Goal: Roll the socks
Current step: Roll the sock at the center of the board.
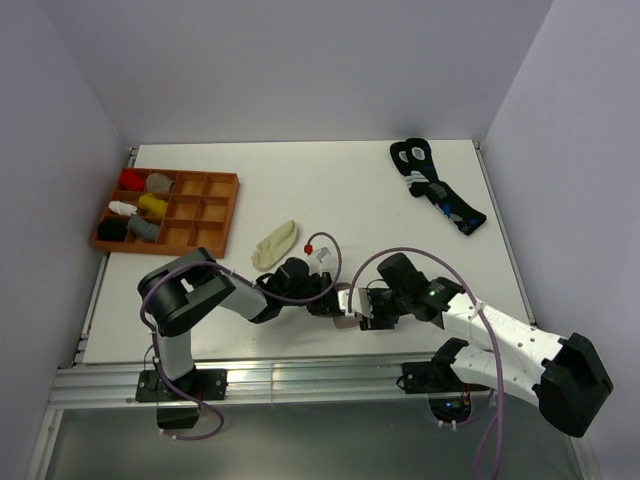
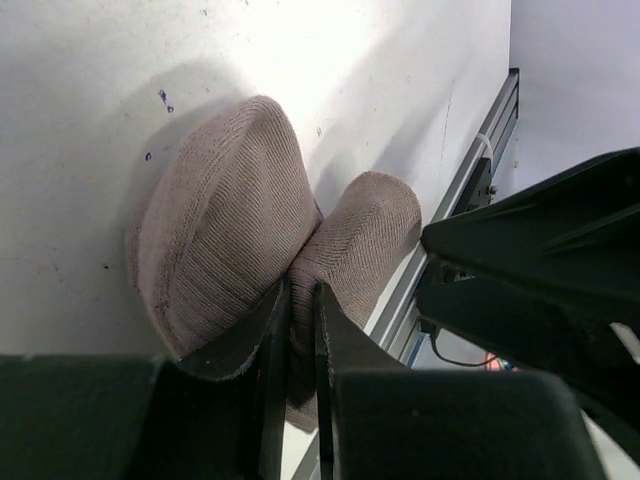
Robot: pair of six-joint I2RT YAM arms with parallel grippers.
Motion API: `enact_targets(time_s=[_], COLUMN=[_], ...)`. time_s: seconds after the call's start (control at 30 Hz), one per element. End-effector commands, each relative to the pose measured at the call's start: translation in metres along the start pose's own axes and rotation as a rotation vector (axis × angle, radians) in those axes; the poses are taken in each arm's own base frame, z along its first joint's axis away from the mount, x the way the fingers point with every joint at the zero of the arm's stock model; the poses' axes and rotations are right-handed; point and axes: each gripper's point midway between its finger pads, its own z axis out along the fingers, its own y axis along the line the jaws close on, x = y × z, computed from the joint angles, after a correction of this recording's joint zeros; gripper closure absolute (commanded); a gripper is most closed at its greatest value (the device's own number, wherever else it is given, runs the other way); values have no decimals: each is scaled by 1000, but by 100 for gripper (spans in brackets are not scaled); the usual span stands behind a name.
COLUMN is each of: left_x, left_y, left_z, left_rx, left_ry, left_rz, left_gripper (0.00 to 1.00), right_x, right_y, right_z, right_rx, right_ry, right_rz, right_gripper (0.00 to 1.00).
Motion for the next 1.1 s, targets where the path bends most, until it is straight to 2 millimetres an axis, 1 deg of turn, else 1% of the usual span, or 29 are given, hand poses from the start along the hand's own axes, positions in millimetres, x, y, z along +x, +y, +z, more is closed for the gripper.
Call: enact_targets(time_s=[0.0,0.13,0.3,0.33,0.43,0.63,0.73,0.77,0.83,0.87,0.9,0.97,1.03,1.07], left_x=[83,91,96,97,97,98,98,97,97,96,96,94,90,85], left_y=[103,108,112,113,112,110,107,107,105,105,104,104,102,101], left_z=[-30,-32,-32,-32,-31,-29,-28,-28,-27,-27,-27,-27,-28,-28], left_rx=[-354,-361,-356,-354,-344,-329,-318,-313,-308,-310,-304,-312,-305,-304], left_ry=[241,259,272,272,277,293,297,296,298,298,297,287,268,244], left_rz=[-126,-144,-161,-160,-159,-152,-155,-150,-151,-150,-148,-149,-142,-143], left_gripper=[100,100,100,100,100,100,100,100,100,100,100,100,100,100], right_x=[-7,-4,-1,-4,1,9,13,15,15,16,16,19,21,20], right_y=[-3,-3,-4,-7,-8,-2,-1,1,1,2,2,4,3,2], right_z=[7,17,23,24,28,38,41,43,45,47,47,48,46,45], right_rx=[29,57,75,88,96,56,40,26,15,2,-3,-21,-21,-20], right_ry=[-19,-6,2,-6,18,62,81,91,101,110,115,135,153,160], right_rz=[-49,-87,-103,-109,-111,-114,-111,-105,-95,-83,-78,-65,-59,-60], right_gripper=[46,47,47,47,47,47,49,51,60,70,75,80,83,83])
